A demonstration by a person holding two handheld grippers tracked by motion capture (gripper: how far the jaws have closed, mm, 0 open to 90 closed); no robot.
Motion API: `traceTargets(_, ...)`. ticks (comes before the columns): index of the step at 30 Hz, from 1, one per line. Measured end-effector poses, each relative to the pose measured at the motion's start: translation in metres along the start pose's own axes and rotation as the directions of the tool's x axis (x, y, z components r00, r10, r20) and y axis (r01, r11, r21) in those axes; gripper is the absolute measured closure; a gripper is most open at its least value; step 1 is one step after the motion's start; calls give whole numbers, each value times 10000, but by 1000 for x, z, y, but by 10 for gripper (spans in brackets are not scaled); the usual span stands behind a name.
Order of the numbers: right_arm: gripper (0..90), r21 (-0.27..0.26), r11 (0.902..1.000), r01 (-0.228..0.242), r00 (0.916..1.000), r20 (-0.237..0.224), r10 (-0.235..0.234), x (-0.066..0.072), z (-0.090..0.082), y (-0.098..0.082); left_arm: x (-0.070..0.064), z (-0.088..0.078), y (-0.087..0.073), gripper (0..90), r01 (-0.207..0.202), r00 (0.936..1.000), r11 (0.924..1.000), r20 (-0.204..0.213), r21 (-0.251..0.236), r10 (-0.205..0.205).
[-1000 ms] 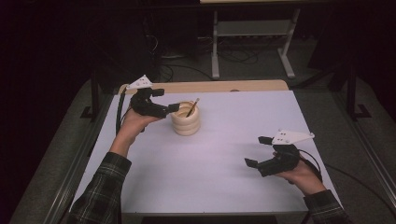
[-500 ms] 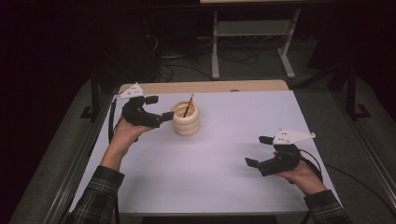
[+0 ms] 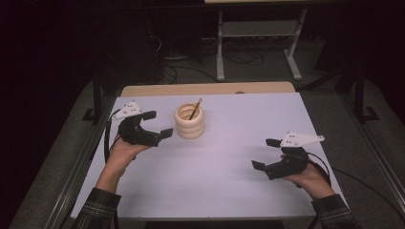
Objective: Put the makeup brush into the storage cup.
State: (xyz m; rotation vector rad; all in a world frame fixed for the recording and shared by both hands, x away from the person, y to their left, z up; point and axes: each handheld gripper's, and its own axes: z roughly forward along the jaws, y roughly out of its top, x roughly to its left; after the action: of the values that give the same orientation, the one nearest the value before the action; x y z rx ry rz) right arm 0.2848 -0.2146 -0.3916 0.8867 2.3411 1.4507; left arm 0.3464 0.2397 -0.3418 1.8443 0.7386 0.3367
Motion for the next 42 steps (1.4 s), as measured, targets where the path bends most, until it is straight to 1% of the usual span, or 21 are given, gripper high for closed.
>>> traceTargets(5,33,-49,10000,-3,10000,34,3,-1,-1,0,-7,-10,-8,0,-34,10000,10000,-62,21,34)
traceTargets(6,33,-65,10000,-5,10000,33,5,-1,-2,0,-7,-10,-8,0,-34,10000,10000,-62,21,34)
traceTargets(7,33,-85,10000,13,10000,44,-13,-1,-2,0,-10,-14,-11,0,-40,10000,10000,-68,11,40)
traceTargets(9,33,-89,10000,-25,10000,42,25,-1,-2,1,-13,-17,-15,0,-73,9999,10000,-70,-9,73)
traceTargets(12,33,-79,10000,-6,10000,47,6,-1,-2,0,-15,-18,-18,0,-101,9999,9999,-15,36,101)
traceTargets(13,32,-84,10000,-2,10000,61,2,-1,-2,0,-19,-18,-21,0,-188,9998,9998,-25,38,188)
traceTargets(18,25,-128,9999,-17,9999,110,18,-1,-3,1,-24,-21,-28,0,-225,9997,9997,77,-7,225)
traceTargets(20,24,-149,9999,-25,9999,133,27,-1,-3,1,-27,-22,-34,0,-226,9996,9997,156,51,225)
traceTargets(22,24,-152,9999,-29,9999,137,31,-1,-3,1,-28,-22,-35,0,-206,9996,9998,190,74,204)
traceTargets(24,24,-171,9999,-25,9999,159,28,-2,-4,1,-31,-23,-41,0,-285,9993,9995,232,164,281)
traceTargets(32,23,-162,9999,-28,9998,186,31,-1,-5,1,-34,-28,-52,0,-276,9989,9993,377,236,267)
traceTargets(35,23,-171,9999,-16,9998,185,19,-1,-5,1,-36,-30,-57,0,-416,9981,9985,461,343,400)
traceTargets(40,23,-126,9999,-2,9998,189,4,-1,-5,0,-38,-33,-61,0,-410,9978,9985,531,363,391)
traceTargets(42,23,-118,9999,15,9998,187,-13,-1,-5,0,-39,-33,-66,0,-462,9976,9977,545,500,434)
